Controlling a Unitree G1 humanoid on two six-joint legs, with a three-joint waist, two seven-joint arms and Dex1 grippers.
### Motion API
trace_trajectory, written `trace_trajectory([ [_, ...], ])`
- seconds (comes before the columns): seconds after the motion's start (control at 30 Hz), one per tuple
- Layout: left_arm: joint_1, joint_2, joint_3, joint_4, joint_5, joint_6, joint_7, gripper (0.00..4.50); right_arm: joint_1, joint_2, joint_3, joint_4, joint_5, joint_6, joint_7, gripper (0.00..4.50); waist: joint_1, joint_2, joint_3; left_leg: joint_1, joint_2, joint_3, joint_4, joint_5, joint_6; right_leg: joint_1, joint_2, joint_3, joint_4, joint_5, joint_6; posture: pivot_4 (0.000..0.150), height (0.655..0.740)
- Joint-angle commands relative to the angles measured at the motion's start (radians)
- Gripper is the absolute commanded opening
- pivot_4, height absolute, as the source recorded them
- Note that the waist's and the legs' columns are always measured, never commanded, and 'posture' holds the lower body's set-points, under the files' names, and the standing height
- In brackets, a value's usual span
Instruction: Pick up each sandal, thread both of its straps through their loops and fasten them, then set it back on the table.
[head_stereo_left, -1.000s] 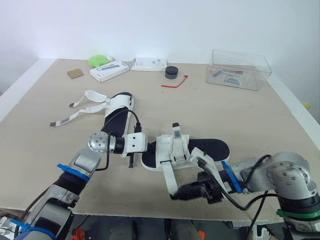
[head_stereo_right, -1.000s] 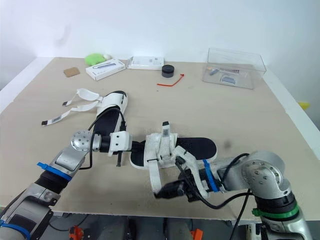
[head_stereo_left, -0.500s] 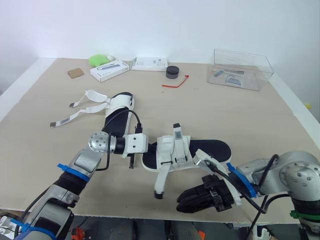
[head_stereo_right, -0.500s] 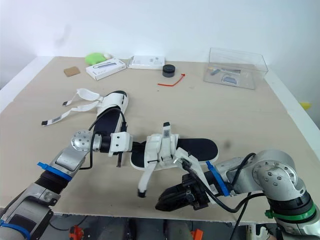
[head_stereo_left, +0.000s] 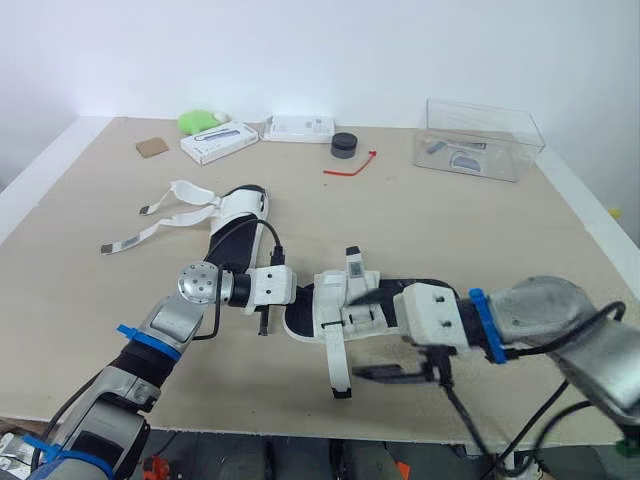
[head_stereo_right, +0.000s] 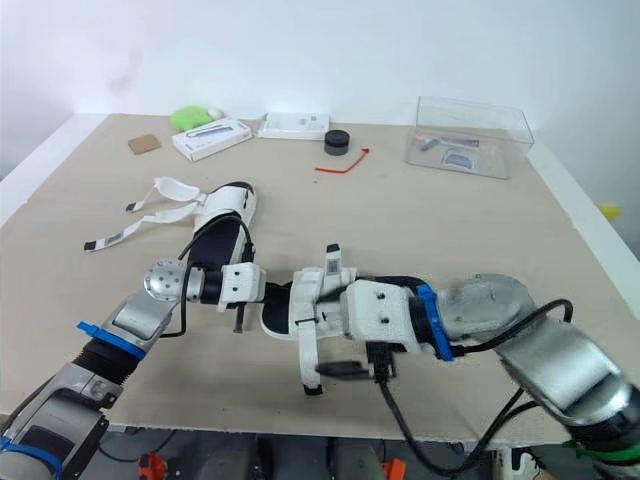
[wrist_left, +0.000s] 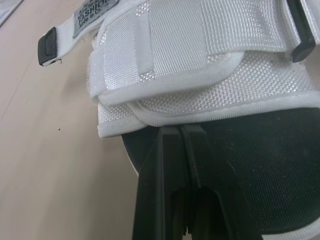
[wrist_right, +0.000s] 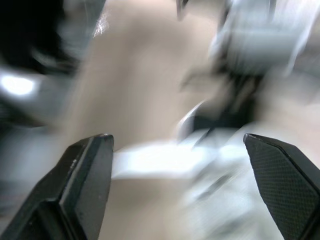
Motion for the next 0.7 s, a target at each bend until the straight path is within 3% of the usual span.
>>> trace_trajectory([
  [0.03, 0.012, 0.001, -0.026, 0.039, 0.053, 0.014, 0.005, 0.0, 0.027, 0.035, 0.027, 0.189, -0.281, -0.548, -0.056, 4.45, 0.0, 0.0, 0.0, 0.001, -0.001, 0.0, 0.0, 0.0, 0.0, 0.001, -0.001, 0.0, 0.0, 0.0, 0.0, 0.15, 0.74],
  [0.13, 0.015, 0.002, -0.025, 0.033, 0.051, 0.018, 0.003, 0.0, 0.032, 0.057, 0.038, 0.324, -0.401, -0.79, -0.109, 4.45, 0.0, 0.0, 0.0, 0.002, -0.002, 0.004, 0.0, 0.0, 0.0, 0.001, -0.003, 0.004, 0.0, 0.0, 0.001, 0.15, 0.74],
  [0.23, 0.015, 0.005, -0.025, 0.032, 0.05, 0.019, 0.002, 0.0, 0.012, 0.072, 0.054, 0.388, -0.443, -0.88, -0.122, 4.45, 0.0, -0.001, 0.0, 0.004, -0.003, 0.005, 0.0, 0.0, 0.0, 0.002, -0.004, 0.005, 0.001, 0.001, 0.001, 0.15, 0.74],
  [0.47, 0.019, 0.012, -0.025, 0.027, 0.05, 0.025, 0.001, 0.0, -0.06, 0.136, 0.091, 0.426, -0.464, -0.885, -0.122, 4.45, 0.0, -0.001, 0.0, 0.006, -0.001, 0.007, 0.0, 0.0, 0.0, 0.002, -0.003, 0.005, 0.002, 0.002, -0.001, 0.15, 0.74],
  [0.7, 0.021, 0.023, -0.02, 0.021, 0.049, 0.03, 0.002, 0.0, -0.129, 0.172, 0.148, 0.417, -0.389, -0.795, -0.073, 4.45, -0.001, -0.001, 0.0, 0.007, -0.001, 0.009, 0.0, 0.0, 0.0, 0.002, -0.003, 0.006, 0.002, 0.006, -0.008, 0.15, 0.74],
])
